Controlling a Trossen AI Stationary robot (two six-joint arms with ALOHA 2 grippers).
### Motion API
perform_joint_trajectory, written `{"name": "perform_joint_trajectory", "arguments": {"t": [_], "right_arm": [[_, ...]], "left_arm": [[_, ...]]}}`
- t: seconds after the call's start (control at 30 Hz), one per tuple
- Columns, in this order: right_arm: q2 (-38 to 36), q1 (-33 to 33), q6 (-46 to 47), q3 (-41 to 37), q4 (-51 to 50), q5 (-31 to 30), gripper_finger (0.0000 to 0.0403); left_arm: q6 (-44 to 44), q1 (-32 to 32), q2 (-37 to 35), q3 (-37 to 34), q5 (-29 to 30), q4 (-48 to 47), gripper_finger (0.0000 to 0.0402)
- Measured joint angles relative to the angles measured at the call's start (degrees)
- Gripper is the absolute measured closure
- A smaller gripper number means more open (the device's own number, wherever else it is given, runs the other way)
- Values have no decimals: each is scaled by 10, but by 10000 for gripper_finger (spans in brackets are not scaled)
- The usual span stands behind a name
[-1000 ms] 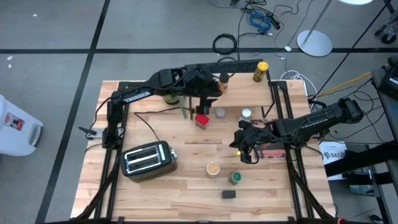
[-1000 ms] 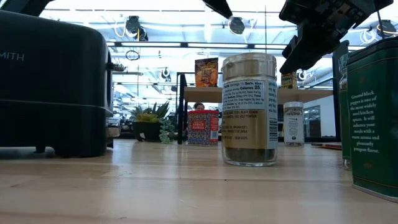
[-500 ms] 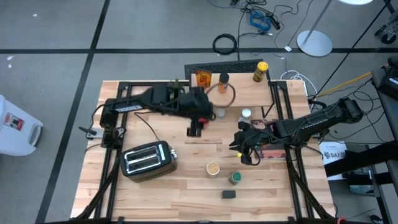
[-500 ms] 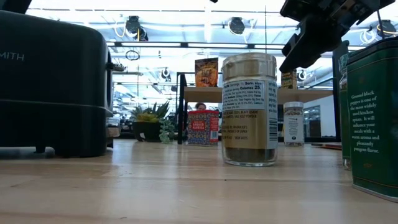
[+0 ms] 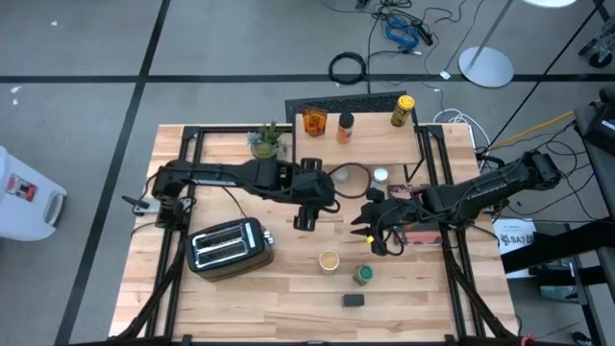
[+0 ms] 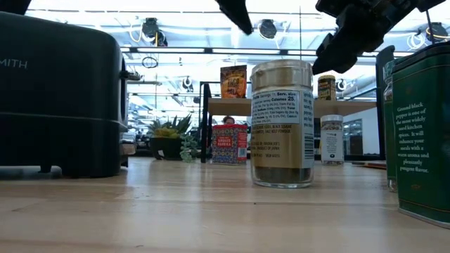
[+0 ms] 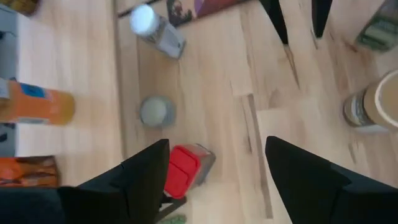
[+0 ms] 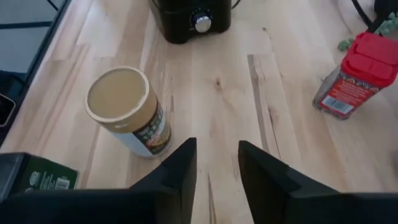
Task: Shelf spices
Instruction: Put the red seasoning can on the shelf
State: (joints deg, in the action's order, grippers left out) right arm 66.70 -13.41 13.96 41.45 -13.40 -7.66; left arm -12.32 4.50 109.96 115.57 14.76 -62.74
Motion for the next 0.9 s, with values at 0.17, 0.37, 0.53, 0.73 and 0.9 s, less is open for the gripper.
{"name": "perform_joint_trajectory", "arguments": {"t": [0.17, 0.37, 0.53, 0.73, 0.9], "right_arm": [[0, 0, 0, 0, 22, 0, 281], [0, 0, 0, 0, 28, -1, 259], [9, 7, -6, 0, 61, -1, 234], [54, 30, -11, 0, 130, -2, 202], [119, 51, -11, 0, 176, -9, 187]], "left_arm": [[0, 2, -53, -122, -11, 129, 126], [13, 1, -139, -301, -20, 301, 126], [34, 6, -195, -436, -38, 445, 126], [45, 20, -220, -563, -38, 619, 126], [45, 31, -220, -630, -37, 720, 126]]}}
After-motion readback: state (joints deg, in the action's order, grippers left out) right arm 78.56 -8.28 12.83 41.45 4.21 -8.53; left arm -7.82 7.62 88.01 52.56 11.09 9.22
